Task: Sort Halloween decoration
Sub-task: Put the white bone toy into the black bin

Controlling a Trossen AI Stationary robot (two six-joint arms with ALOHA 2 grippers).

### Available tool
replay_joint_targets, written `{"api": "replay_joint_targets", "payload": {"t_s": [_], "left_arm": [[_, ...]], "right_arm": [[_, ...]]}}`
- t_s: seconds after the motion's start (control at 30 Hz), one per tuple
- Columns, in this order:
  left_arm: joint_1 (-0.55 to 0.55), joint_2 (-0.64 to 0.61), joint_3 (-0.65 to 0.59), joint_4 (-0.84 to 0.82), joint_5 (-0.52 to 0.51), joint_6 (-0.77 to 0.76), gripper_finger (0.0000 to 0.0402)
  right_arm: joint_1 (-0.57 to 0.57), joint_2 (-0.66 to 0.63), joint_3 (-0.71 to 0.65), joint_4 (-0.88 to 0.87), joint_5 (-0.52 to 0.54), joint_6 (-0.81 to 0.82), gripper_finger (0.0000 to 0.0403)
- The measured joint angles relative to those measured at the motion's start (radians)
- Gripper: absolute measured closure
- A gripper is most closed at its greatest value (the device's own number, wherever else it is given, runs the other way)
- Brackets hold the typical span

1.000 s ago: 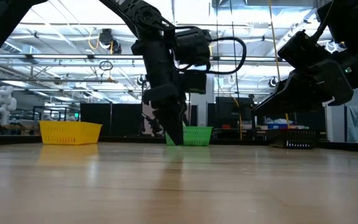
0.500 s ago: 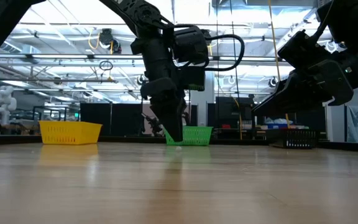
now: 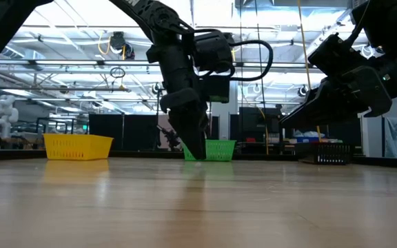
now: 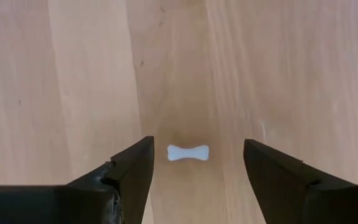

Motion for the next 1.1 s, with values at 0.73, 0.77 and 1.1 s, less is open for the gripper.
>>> {"api": "replay_joint_targets", "payload": {"t_s": [0.73,0.77,1.1], "left_arm": [[-0.015,0.031,0.000,-0.003,-0.047,0.024,0.0212],[-0.015,0.031,0.000,-0.002,-0.047,0.025,0.0220],[-0.015,0.031,0.000,-0.002,-0.047,0.030,0.0275]], "right_arm": [[0.000,0.000,0.000,0.000,0.000,0.000,0.0273],[0.000,0.000,0.000,0.000,0.000,0.000,0.0273],[0.000,0.000,0.000,0.000,0.000,0.000,0.0273]]}}
